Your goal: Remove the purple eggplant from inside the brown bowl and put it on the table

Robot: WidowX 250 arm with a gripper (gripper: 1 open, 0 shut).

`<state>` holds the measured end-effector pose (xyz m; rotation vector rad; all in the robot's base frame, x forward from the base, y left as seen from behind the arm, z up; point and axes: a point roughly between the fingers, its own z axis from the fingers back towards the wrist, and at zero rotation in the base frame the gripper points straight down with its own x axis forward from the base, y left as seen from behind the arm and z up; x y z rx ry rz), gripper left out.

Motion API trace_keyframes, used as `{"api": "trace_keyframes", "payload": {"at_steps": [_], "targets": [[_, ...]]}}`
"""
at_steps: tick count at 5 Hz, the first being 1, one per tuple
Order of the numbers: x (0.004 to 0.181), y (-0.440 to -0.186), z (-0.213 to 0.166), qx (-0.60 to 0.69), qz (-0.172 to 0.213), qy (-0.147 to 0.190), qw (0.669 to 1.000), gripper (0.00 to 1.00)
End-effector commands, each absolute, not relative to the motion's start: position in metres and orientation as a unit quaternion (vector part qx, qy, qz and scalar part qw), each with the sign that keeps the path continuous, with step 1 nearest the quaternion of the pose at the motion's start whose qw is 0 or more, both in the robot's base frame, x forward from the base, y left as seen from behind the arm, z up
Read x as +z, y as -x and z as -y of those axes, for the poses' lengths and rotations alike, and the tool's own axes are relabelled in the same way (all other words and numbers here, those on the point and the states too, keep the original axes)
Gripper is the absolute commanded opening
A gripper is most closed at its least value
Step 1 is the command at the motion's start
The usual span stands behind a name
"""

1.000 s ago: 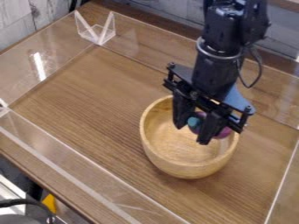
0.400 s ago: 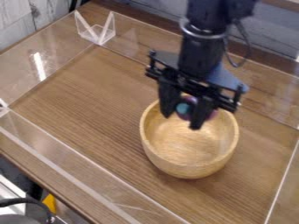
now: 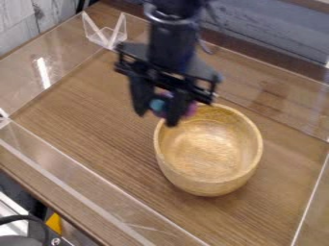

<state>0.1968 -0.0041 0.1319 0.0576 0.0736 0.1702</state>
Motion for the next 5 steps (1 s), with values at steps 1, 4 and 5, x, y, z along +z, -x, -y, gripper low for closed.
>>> {"api": "trace_keyframes", "payload": {"at_steps": [1, 4, 5], "targets": [[0.133, -0.195, -0.035, 0.103, -0.017, -0.034, 0.994, 0.0], [0.103, -0.206, -0.013, 0.071, -0.016, -0.053, 0.996, 0.0], [0.106, -0.2, -0.027, 0.067, -0.015, -0.063, 0.996, 0.0]]}}
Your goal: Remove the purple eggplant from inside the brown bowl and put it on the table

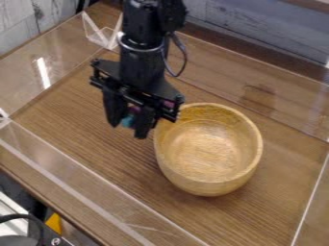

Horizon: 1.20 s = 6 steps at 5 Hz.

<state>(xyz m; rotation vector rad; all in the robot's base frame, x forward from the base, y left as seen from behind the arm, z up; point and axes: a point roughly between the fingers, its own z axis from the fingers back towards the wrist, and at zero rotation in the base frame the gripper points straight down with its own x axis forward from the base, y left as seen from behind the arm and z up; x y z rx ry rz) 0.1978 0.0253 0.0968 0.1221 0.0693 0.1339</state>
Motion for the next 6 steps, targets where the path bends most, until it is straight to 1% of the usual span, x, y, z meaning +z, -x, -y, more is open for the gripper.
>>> {"api": "trace_keyframes", "payload": {"at_steps": [1, 3, 5, 6], "targets": [[0.109, -0.195, -0.038, 0.065, -0.015, -0.07, 0.995, 0.0], [0.104, -0.19, -0.033, 0.076, -0.019, -0.078, 0.994, 0.0], [0.105, -0.176, -0.022, -0.003, -0.015, -0.084, 0.996, 0.0], [0.095, -0.181, -0.03, -0.03, -0.014, -0.087, 0.996, 0.0]]}}
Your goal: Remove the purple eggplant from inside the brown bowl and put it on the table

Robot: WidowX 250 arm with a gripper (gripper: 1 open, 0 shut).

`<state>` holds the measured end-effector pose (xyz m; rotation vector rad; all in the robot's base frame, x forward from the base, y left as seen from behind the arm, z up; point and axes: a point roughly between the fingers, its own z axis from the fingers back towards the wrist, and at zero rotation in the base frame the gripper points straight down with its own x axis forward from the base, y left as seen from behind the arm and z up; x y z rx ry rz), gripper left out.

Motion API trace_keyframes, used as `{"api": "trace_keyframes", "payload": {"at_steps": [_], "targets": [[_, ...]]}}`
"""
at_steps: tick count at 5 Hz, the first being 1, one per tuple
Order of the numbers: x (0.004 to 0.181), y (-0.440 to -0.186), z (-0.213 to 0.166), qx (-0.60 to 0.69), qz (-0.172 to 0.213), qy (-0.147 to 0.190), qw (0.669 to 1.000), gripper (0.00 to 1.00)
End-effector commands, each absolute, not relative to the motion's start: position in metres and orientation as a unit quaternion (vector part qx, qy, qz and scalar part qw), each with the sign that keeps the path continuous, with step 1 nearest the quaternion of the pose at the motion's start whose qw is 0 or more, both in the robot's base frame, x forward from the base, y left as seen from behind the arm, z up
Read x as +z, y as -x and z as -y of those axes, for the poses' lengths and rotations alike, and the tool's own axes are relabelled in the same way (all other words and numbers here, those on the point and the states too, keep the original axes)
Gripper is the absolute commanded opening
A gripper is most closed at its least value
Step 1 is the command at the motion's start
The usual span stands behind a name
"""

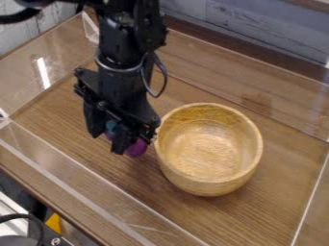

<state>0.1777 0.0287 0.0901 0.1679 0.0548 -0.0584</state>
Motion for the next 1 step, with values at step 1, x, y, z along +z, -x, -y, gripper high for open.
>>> {"api": "trace_keyframes", "payload": {"at_steps": [1], "targets": [[0.0822, -0.1872, -0.0402, -0.056, -0.014, -0.09, 0.994, 0.0]]}}
